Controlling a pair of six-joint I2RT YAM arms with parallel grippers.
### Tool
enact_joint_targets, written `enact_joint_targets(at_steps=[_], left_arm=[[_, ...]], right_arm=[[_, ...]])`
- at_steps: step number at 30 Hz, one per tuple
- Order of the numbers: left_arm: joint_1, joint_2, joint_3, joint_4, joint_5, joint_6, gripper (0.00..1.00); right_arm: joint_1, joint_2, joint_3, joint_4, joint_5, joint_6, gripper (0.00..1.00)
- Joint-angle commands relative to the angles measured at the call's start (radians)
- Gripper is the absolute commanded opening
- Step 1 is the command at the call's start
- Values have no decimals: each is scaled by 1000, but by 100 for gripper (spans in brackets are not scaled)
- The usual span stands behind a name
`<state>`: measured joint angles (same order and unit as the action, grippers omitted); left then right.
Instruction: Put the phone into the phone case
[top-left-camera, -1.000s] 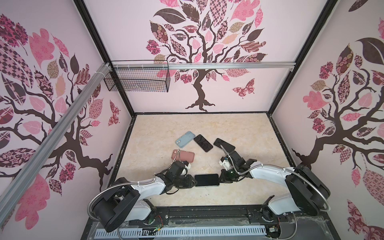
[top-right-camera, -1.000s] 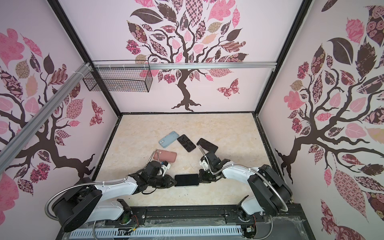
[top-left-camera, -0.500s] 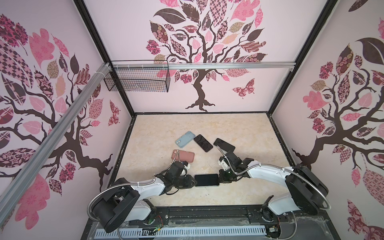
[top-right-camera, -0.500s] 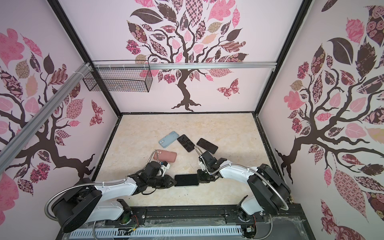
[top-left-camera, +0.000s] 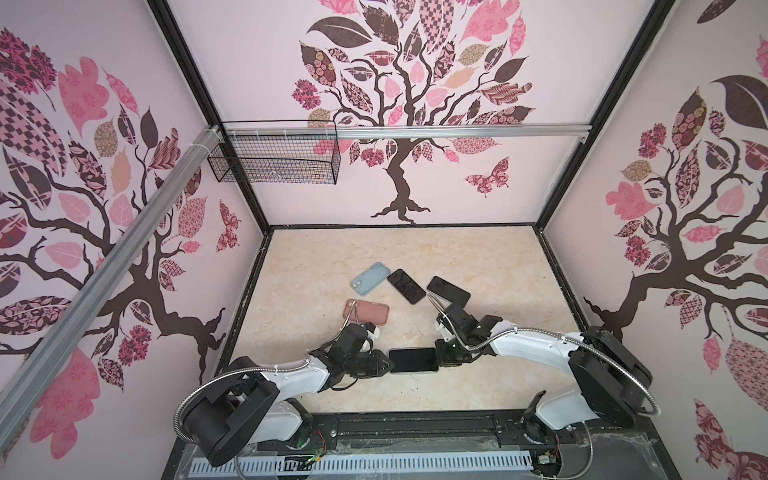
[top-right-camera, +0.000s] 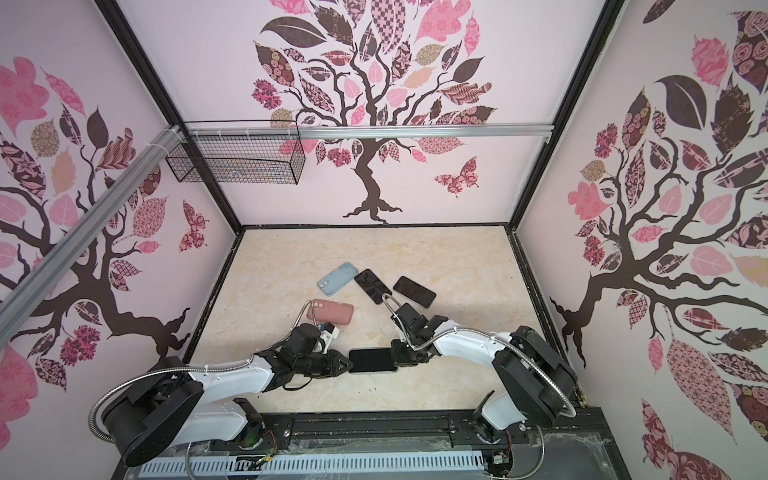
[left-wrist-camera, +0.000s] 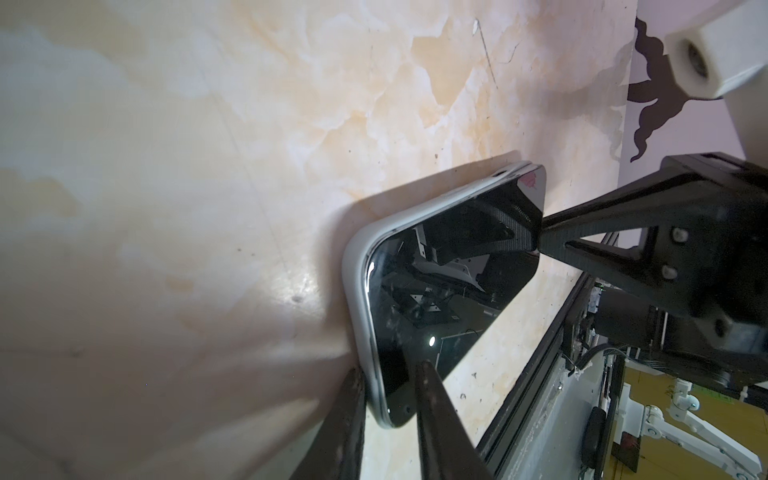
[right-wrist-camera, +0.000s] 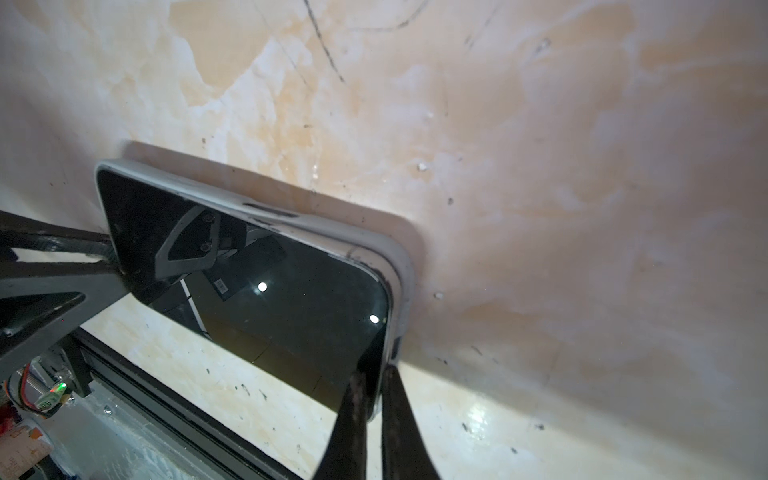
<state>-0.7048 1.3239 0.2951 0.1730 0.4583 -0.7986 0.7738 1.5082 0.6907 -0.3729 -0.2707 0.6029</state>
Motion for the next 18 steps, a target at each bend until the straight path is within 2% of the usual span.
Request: enact_joint_targets(at_steps=[1,18], left_arm=[[-24,63,-42,19,-35,12,25],[-25,57,-65,39,-75,-22,26]], right_arm=[[131,378,-146,305,89,-23,3],[157,487,-134,321,184,-6,1]])
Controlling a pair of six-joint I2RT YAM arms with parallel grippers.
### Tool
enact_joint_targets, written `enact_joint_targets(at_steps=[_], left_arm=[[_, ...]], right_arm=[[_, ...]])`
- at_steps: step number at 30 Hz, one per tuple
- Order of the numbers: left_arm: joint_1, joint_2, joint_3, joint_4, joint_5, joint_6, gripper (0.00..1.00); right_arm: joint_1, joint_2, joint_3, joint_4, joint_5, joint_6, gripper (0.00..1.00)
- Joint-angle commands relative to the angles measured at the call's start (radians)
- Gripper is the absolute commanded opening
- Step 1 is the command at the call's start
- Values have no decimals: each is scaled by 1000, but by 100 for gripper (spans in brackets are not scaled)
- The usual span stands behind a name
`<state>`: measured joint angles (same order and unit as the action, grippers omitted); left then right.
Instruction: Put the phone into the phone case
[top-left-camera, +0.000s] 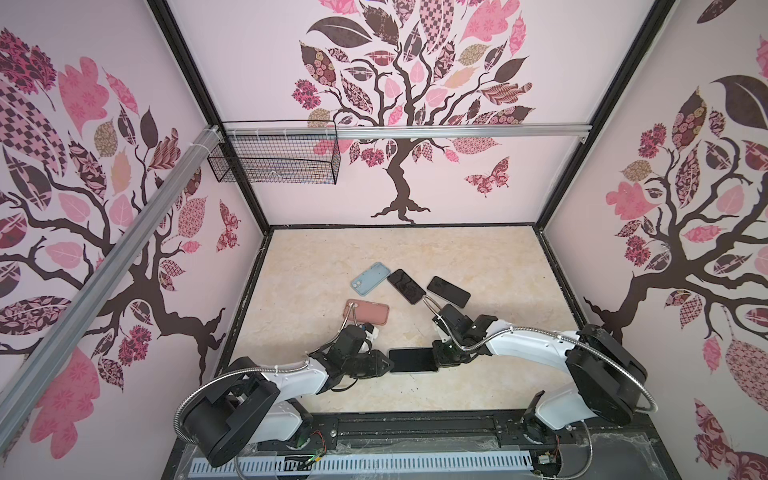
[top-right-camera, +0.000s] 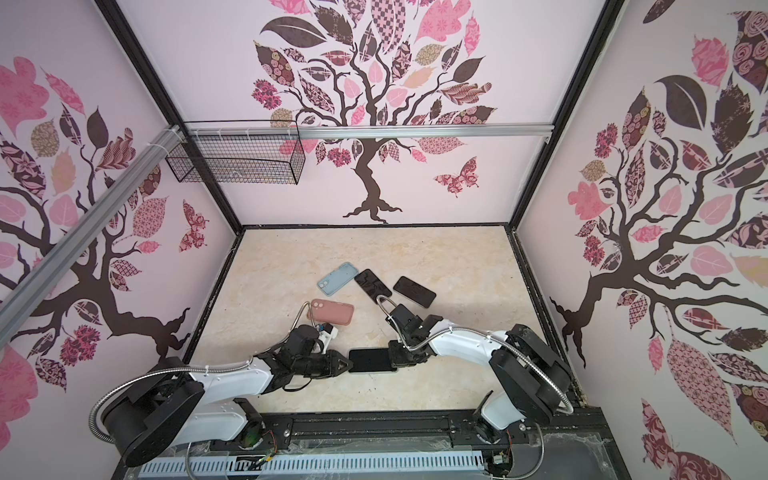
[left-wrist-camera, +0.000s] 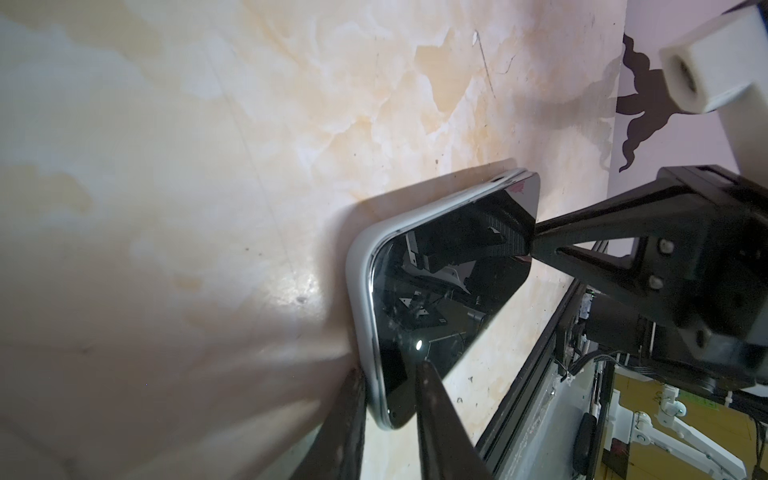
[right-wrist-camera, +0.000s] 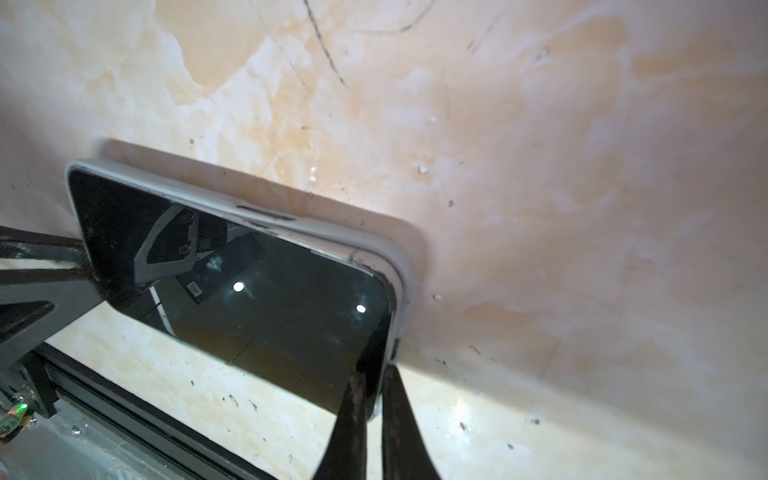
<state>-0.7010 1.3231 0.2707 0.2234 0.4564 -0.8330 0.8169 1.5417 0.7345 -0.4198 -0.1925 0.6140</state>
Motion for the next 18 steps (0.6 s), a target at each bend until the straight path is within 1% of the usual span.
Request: enact_joint_targets(at_steps=[1,4,11,14,18], left_arm=[[-29,55,-41,-14,-74,12,27],[-29,50,-45,-15,-78,10,27],[-28,61,-51,1,-58,15,27],[-28,54,-52,-2,-59,14,27],[-28,25,-54,-33,-81,9,27]], right_arm=[[117,457,-176,373,108,-17,1],[132,472,-172,397,78,-14,1],[143,469,-186,508,-60,-5,0],[143,429,-193,503,-66,-1,0],[142,329,-183,428,-26,-6,2]])
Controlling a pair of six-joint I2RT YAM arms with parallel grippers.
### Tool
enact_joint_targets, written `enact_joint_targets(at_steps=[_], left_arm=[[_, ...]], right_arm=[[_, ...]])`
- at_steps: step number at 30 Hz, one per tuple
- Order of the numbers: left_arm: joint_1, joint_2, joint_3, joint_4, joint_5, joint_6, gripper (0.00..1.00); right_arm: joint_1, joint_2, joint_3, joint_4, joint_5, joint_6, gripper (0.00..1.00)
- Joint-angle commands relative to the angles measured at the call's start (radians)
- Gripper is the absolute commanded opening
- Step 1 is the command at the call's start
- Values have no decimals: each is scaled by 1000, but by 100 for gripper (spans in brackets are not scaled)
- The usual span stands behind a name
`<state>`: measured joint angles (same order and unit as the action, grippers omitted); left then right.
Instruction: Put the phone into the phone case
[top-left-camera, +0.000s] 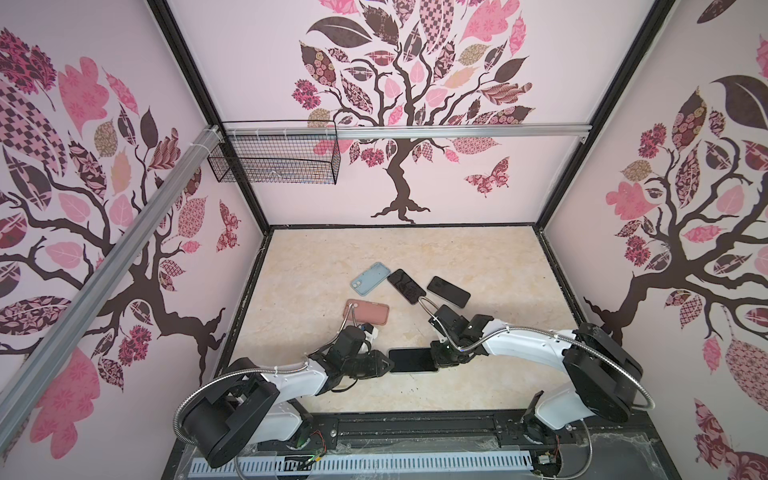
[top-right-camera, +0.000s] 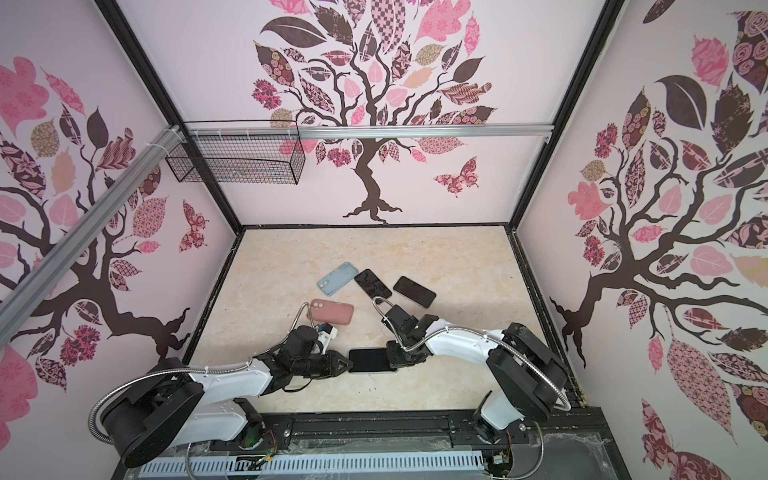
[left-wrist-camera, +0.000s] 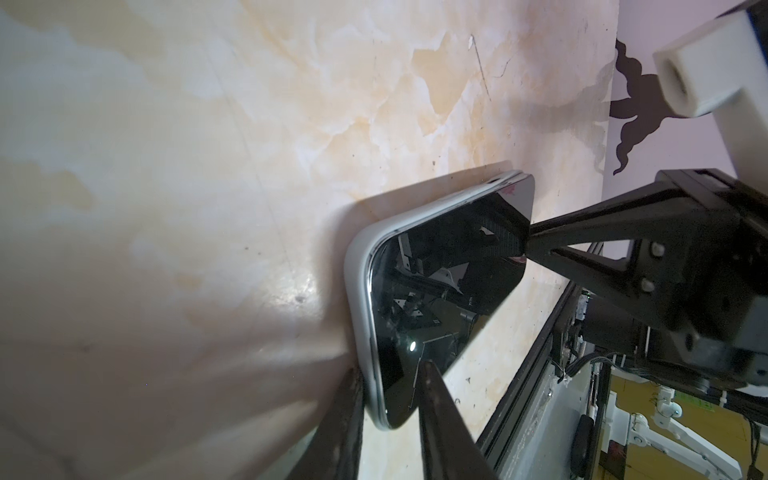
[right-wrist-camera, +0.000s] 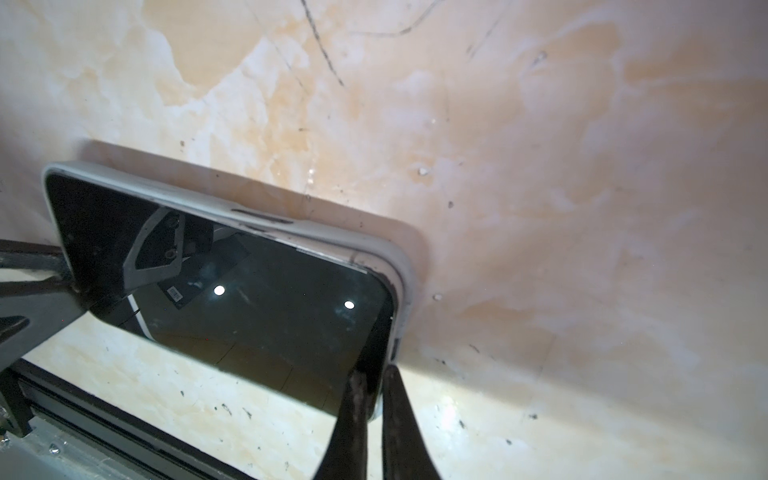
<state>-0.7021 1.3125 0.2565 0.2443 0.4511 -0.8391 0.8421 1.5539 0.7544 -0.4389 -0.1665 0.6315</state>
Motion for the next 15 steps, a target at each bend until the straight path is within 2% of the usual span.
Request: enact_joint_targets(at_steps=[1,6,15], left_arm=[[-27,23,-39,-68,-83,15,27],[-27,-51,-23,-190,-123,37,28],[-24,-110,-30,-228,-135,47,28]], right_arm=[[117,288,-196,419,-38,-27,2],[114,157,-152,292,25,-32,8],[95,-18,-61,114,90,-65,17]])
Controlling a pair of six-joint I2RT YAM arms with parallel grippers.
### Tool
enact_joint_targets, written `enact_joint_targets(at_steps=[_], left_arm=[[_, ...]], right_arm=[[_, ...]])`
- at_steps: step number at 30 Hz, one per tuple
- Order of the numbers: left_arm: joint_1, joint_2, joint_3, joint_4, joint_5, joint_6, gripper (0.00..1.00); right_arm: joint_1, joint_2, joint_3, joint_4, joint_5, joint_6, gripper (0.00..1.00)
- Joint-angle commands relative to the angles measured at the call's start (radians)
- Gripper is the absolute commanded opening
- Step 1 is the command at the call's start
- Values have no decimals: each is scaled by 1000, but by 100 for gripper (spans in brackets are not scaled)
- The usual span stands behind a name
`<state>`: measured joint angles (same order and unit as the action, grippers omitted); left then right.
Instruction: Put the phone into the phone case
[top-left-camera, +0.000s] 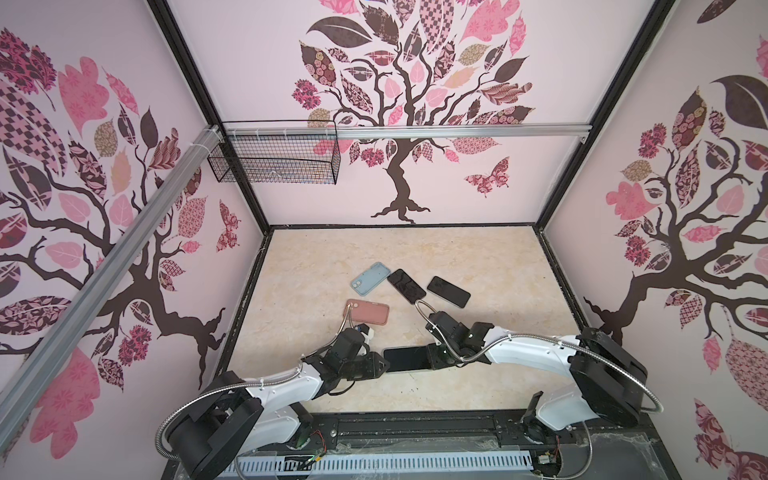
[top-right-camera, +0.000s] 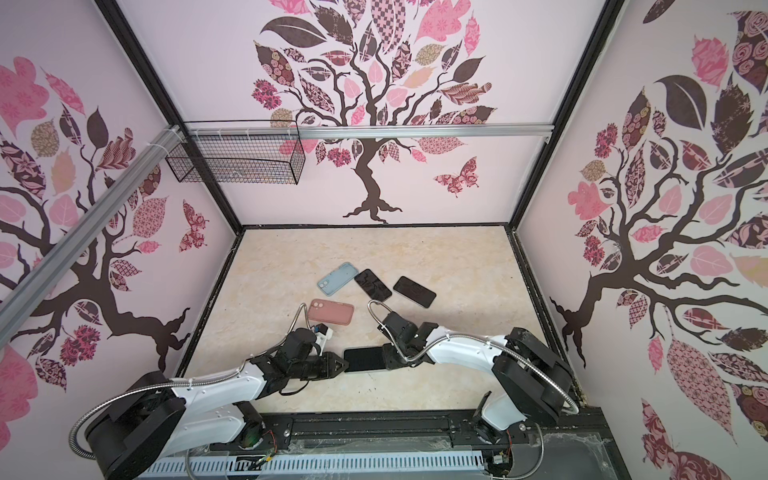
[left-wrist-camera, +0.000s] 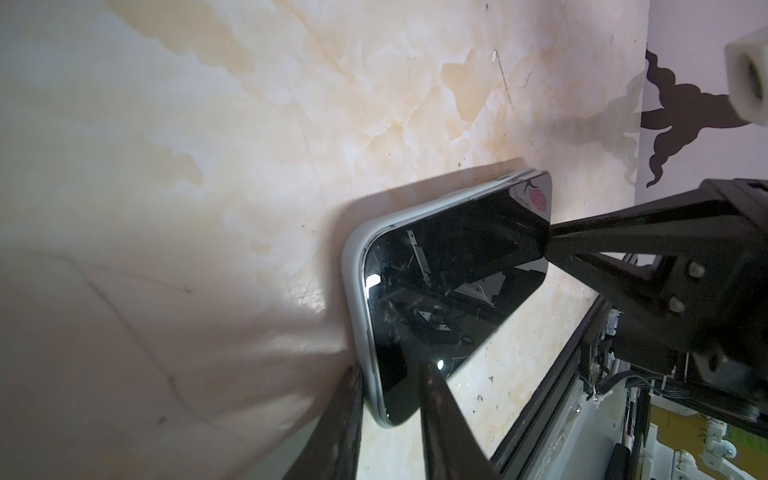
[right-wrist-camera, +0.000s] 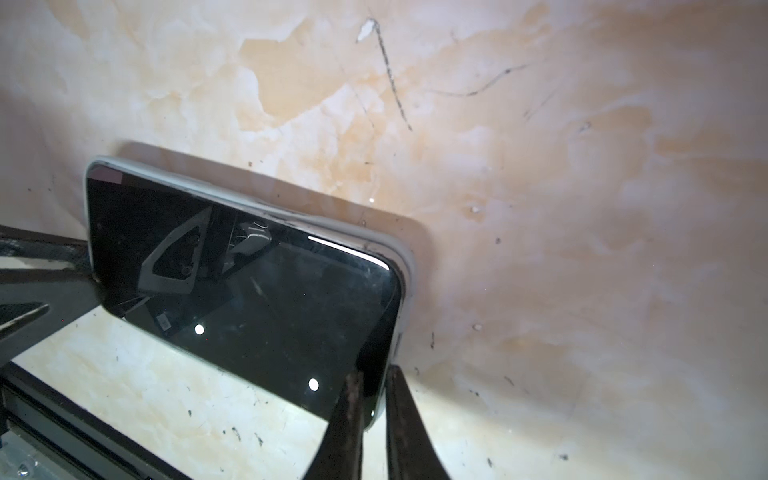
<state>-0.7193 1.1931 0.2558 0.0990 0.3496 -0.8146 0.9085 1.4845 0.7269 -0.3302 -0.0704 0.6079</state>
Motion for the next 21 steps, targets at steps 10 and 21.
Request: enact_joint_targets(at_steps=[10,21], left_arm=[[-7,-23,-3,-167,-39,46,28],[-6,-52,31,-227,-23,97,27]], right_arm=[[-14,-75,26,-124,13,-87,27],[-85,-128,-40,-42,-147,-105,26]])
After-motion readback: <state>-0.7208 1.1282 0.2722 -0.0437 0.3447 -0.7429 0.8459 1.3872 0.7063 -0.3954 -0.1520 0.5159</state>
